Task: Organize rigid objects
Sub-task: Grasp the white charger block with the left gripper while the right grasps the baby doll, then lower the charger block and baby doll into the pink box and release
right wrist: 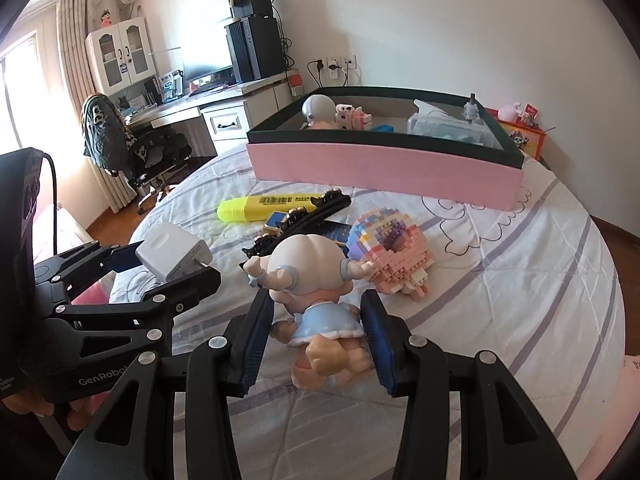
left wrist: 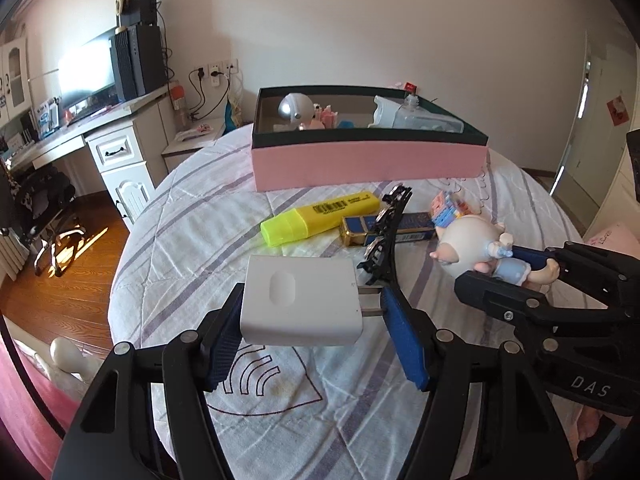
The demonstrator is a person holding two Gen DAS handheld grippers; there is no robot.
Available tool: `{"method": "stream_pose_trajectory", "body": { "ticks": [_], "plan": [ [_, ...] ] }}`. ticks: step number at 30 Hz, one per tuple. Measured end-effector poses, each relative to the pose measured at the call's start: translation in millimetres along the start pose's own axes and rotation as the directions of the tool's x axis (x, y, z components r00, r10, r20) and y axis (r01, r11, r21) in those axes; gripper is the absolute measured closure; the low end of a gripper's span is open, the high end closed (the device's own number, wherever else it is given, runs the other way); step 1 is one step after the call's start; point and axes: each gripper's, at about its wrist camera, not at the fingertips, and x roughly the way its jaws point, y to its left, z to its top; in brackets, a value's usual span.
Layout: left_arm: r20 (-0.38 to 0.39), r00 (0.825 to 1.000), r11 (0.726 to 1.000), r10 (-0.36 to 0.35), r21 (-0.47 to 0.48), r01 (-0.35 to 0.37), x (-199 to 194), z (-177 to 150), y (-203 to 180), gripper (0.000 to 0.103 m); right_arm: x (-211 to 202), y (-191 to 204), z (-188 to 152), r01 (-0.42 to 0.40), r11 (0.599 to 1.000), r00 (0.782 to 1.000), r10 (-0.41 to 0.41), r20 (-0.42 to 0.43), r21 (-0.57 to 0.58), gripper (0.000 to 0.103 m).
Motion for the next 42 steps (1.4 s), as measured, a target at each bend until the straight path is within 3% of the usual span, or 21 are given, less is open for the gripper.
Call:
{"method": "stream_pose_trajectory", "body": {
  "ticks": [10, 19, 25, 29, 34, 37, 42],
  "plan": [
    [0.113, 0.994, 0.998, 0.001, 0.064, -0.008, -22.0, 47.1, -17.3, 0.035, -30.8, -8.5, 29.7, 0.002, 1.000, 0.995, 0.000, 0.099, -0.018, 0.056],
    [0.173, 0.985, 0.989, 0.019, 0.138, -0.043, 14.2, 133.4, -30.2, 0.035, -18.8, -40.3, 100.6, 0.047, 0.996, 0.990, -0.035, 0.139, -0.082, 0.056],
    [0.112, 0.994, 0.993, 0.012, 0.113, -0.025, 70.0, 176.1, -17.0, 0.035, 21.2, -70.5, 146.4, 0.036, 0.997, 0.995, -0.029, 0.096, -0.067, 0.056],
    [0.037, 0.999, 0.999, 0.002, 0.043, -0.003, 110.2, 186.8, 2.1, 0.036, 60.3, -82.9, 164.0, 0.001, 1.000, 0.999, 0.000, 0.045, -0.024, 0.056],
    [-0.036, 0.999, 1.000, 0.006, -0.014, -0.006, 146.2, 180.5, 20.7, 0.035, 98.7, -88.9, 167.5, -0.047, 0.999, 0.999, 0.047, -0.008, 0.007, 0.057],
    [-0.055, 0.998, 0.999, 0.024, -0.033, -0.026, 154.3, 175.2, 26.1, 0.036, 109.5, -80.7, 171.5, -0.049, 0.999, 0.998, 0.048, -0.041, -0.017, 0.063],
    [-0.054, 0.998, 0.999, 0.020, -0.034, -0.022, 156.3, 170.3, 31.1, 0.035, 118.5, -72.1, 171.8, 0.003, 0.998, 0.999, -0.006, -0.047, -0.065, 0.066]
  ]
}}
